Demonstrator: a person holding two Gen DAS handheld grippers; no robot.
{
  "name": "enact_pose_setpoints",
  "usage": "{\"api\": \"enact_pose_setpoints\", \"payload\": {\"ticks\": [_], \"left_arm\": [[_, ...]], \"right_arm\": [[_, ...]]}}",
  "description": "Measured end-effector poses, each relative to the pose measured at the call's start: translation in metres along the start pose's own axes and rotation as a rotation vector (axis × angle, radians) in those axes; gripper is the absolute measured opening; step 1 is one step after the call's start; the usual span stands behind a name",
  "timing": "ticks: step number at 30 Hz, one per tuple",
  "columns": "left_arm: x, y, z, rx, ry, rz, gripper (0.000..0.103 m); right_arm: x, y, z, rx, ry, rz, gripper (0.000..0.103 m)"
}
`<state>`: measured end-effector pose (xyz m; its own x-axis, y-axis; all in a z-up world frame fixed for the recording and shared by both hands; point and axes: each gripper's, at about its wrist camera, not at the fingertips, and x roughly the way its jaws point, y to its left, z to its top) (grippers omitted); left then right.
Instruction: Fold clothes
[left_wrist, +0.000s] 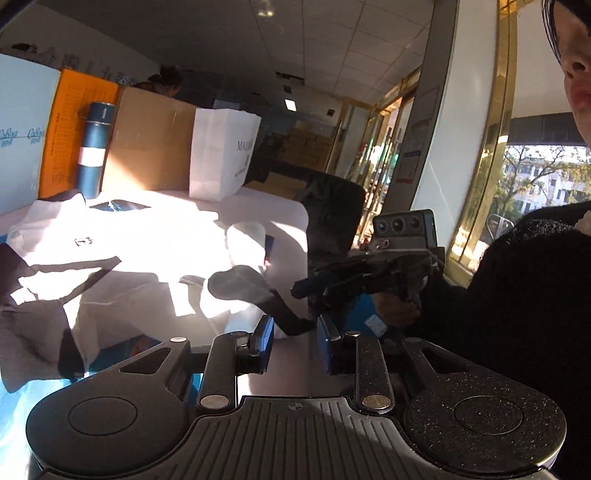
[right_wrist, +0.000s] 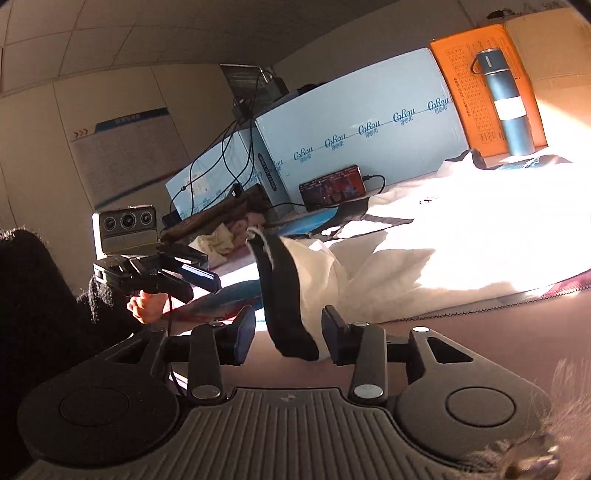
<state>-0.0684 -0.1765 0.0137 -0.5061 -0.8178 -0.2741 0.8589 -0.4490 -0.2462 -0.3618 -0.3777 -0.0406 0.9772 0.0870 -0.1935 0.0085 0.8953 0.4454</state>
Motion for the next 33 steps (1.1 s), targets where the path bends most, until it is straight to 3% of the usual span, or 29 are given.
{"api": "enact_pose_setpoints", "payload": {"ticks": [1,3,5,7,11,13,16,19,21,22,24,28,33], "left_arm": [[0.001,0.001,0.005,-0.002,-0.043,0.061,0.068],[0.009,0.007,0.014,-0.040,-0.112,0.138,0.078],[0.025,0.014,0.022,-0.058,-0.130,0.164,0.080],[0.043,0.018,0.024,-0.055,-0.095,0.182,0.081],[0.066,0.024,0.021,-0.053,-0.020,0.211,0.081],[0.069,0.026,0.016,-0.061,0.009,0.219,0.082],[0.063,0.030,0.013,-0.086,-0.008,0.214,0.089],[0.062,0.032,0.011,-0.109,0.000,0.247,0.089],[0.062,0.031,0.011,-0.108,0.003,0.266,0.089],[0.062,0.030,0.010,-0.107,0.003,0.275,0.089],[0.060,0.029,0.010,-0.105,-0.002,0.287,0.089],[0.057,0.031,0.010,-0.121,-0.009,0.315,0.089],[0.053,0.042,0.010,-0.178,-0.021,0.376,0.089]], "right_arm": [[-0.002,-0.004,0.005,0.033,-0.055,-0.051,0.056],[-0.003,-0.013,0.018,0.108,-0.164,-0.196,0.064],[0.004,-0.022,0.031,0.174,-0.228,-0.368,0.064],[0.019,-0.031,0.045,0.227,-0.243,-0.550,0.064],[0.056,-0.053,0.064,0.336,-0.172,-1.001,0.065],[0.071,-0.063,0.067,0.357,-0.136,-1.120,0.064],[0.089,-0.072,0.061,0.296,-0.083,-1.201,0.065],[0.106,-0.068,0.052,0.183,-0.033,-1.305,0.060],[0.108,-0.064,0.046,0.128,-0.023,-1.348,0.036],[0.104,-0.063,0.043,0.117,-0.038,-1.354,0.030],[0.085,-0.061,0.039,0.140,-0.088,-1.339,0.007],[0.035,-0.039,0.026,0.203,-0.239,-1.333,0.003],[-0.016,-0.031,-0.001,0.356,-0.308,-1.327,0.003]]}}
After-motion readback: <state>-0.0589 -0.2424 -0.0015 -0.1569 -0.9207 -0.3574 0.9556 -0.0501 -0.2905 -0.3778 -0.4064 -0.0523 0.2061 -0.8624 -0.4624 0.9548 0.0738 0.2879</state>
